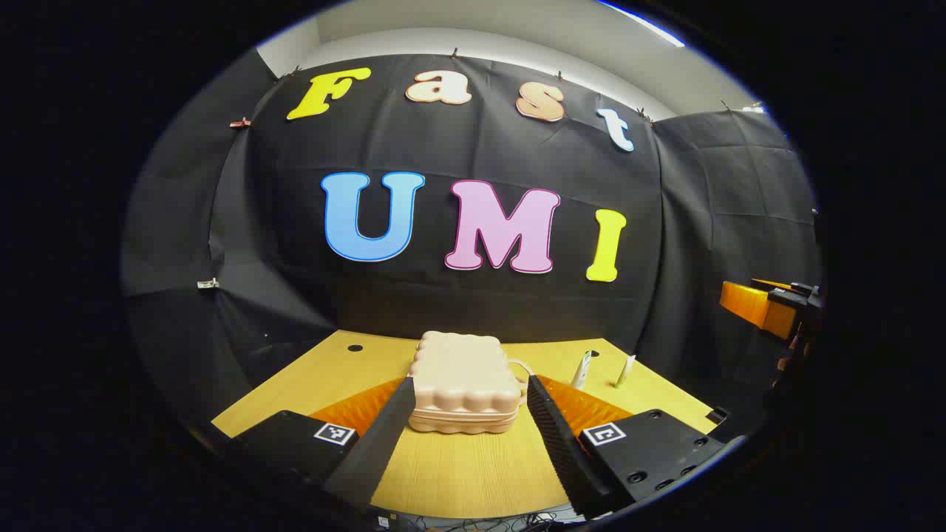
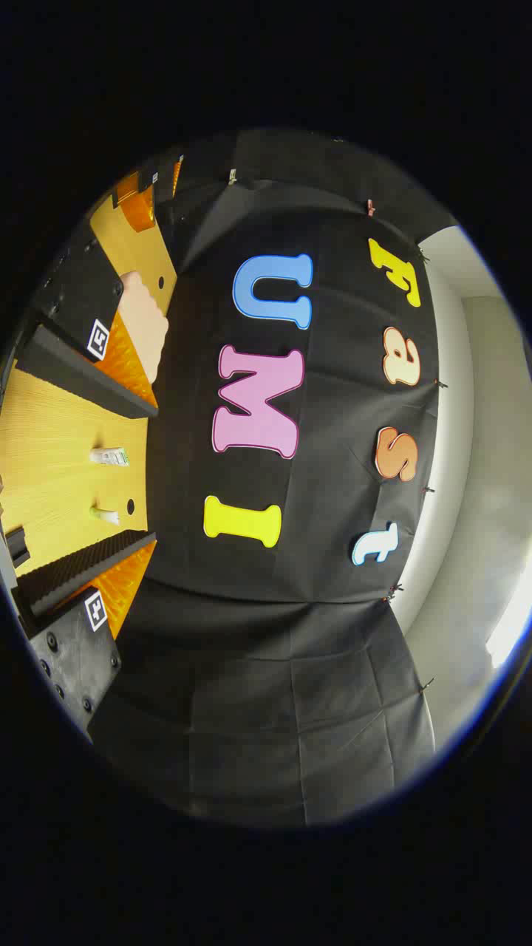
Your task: First open the suitcase, pack the skin care products into it, and then close the suitcase.
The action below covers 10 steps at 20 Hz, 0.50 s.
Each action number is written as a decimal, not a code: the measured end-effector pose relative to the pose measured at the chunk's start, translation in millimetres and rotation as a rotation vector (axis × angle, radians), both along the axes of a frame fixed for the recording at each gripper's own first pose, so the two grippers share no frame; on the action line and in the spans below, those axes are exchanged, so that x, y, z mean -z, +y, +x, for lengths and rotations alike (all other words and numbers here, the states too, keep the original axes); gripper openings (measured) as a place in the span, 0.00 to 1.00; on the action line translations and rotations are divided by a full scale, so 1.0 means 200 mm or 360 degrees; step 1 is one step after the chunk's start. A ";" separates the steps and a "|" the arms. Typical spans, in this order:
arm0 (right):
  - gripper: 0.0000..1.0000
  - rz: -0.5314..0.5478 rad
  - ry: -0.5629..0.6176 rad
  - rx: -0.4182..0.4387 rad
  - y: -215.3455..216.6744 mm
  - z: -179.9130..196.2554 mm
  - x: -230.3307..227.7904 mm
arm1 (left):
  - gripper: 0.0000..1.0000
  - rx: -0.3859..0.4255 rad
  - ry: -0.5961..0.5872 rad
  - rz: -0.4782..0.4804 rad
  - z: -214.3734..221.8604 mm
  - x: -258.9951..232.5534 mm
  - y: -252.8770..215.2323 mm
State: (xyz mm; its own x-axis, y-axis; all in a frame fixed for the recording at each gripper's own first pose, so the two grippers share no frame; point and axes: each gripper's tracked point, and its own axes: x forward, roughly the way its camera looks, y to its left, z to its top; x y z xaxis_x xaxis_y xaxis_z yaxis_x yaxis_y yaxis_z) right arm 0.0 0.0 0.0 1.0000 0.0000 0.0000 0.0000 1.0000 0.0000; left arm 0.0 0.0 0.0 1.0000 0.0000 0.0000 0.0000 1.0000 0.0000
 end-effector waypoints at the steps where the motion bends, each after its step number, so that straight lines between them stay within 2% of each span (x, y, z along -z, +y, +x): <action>1: 0.96 -0.0001 0.0006 -0.0001 0.00 0.01 0.00 | 0.96 -0.0005 0.0011 0.0002 0.01 0.00 0.00; 10: 0.96 -0.0018 0.0140 -0.0075 0.04 0.12 0.12 | 0.96 -0.0028 0.0044 -0.0021 0.12 0.01 -0.01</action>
State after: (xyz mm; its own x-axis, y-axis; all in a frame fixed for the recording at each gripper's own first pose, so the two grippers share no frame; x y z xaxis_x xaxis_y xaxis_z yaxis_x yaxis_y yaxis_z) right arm 25.0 7.0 -23.6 0.9950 0.0468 -0.0879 -0.0478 0.9988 -0.0095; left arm 23.8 -2.8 -1.4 0.9995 0.0174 -0.0276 -0.0177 0.9998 -0.0129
